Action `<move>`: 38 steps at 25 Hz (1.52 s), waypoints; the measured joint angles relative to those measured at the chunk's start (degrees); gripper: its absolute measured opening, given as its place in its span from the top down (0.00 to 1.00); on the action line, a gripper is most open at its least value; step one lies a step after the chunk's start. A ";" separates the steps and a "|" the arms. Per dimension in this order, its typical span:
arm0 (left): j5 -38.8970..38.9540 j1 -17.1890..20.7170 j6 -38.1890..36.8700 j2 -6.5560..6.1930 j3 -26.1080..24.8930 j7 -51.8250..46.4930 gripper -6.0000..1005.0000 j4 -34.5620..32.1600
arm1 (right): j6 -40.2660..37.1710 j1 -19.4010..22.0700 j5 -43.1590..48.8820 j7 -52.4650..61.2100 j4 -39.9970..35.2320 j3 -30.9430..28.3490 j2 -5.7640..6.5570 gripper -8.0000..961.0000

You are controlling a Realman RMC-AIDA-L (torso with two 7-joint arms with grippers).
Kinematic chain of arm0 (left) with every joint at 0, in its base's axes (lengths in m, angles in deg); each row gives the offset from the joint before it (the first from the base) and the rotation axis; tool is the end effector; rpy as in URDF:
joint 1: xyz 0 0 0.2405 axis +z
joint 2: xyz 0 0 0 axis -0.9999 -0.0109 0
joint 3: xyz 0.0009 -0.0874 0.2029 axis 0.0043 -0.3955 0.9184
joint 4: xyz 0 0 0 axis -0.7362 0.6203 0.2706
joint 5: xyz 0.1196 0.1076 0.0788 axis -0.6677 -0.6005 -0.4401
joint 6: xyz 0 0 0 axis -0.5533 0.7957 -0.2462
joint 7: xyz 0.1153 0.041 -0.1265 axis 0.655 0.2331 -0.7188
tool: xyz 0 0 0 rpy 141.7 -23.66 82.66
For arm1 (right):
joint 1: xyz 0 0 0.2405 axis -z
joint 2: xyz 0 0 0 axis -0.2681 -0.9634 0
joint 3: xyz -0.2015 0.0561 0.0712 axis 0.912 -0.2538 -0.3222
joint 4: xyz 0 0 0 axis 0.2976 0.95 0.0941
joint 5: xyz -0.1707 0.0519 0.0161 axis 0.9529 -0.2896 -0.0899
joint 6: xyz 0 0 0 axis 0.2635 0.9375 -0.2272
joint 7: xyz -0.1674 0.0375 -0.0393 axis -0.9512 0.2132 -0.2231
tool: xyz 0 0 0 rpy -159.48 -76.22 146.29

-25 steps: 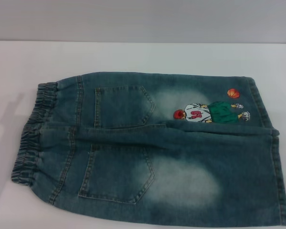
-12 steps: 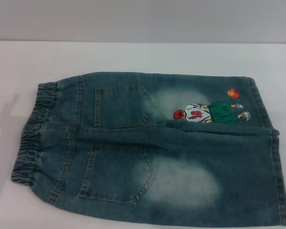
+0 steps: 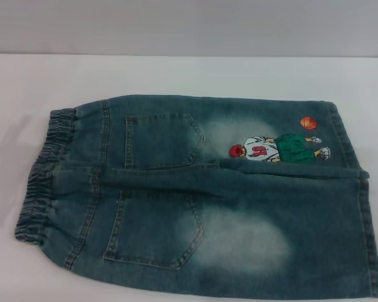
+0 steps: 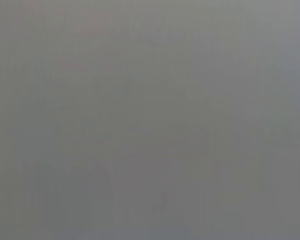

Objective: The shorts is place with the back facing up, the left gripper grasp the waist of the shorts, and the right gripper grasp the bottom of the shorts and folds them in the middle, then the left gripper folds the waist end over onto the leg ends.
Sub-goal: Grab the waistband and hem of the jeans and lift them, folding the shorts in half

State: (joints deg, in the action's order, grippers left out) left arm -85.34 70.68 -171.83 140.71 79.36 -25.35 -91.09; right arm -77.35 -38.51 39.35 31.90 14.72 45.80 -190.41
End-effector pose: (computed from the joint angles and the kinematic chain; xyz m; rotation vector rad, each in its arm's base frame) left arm -0.2502 0.2862 0.1018 -1.5192 -0.6554 -1.4988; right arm 0.2683 0.2923 0.0977 -1.2737 0.3930 1.0686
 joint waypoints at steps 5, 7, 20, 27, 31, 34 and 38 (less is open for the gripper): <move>-1.04 0.95 0.93 -1.32 3.84 -11.36 0.24 -6.10 | -0.08 0.44 0.00 0.02 0.29 0.00 -0.05 0.48; -5.07 0.96 0.73 -2.76 4.96 -18.86 0.24 -8.91 | -0.08 0.70 0.00 0.03 0.33 -0.05 -0.06 0.48; -28.76 0.81 -3.18 -7.04 5.06 -32.52 0.24 -15.68 | 0.68 0.51 0.00 0.04 0.01 -0.89 -0.01 0.48; -36.80 1.05 -3.43 -8.14 4.58 -34.87 0.24 -16.35 | 2.00 -0.12 0.03 0.04 -0.68 -0.89 0.03 0.48; -39.10 1.46 -3.83 -9.15 4.41 -38.54 0.24 -17.54 | 2.19 -0.16 0.08 0.04 -0.68 -0.88 0.03 0.48; -42.77 2.03 -4.08 -9.79 4.39 -43.88 0.24 -20.55 | 2.56 0.01 0.08 0.04 -0.68 -0.89 0.03 0.48; -45.38 2.54 -4.26 -9.74 4.37 -46.27 0.24 -23.04 | 3.30 0.06 0.08 0.05 -0.68 -0.88 0.03 0.48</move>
State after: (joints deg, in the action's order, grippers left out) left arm -130.71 73.22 -176.10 130.96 83.73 -71.61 -114.13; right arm -74.05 -38.45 39.42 31.95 14.05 44.92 -190.38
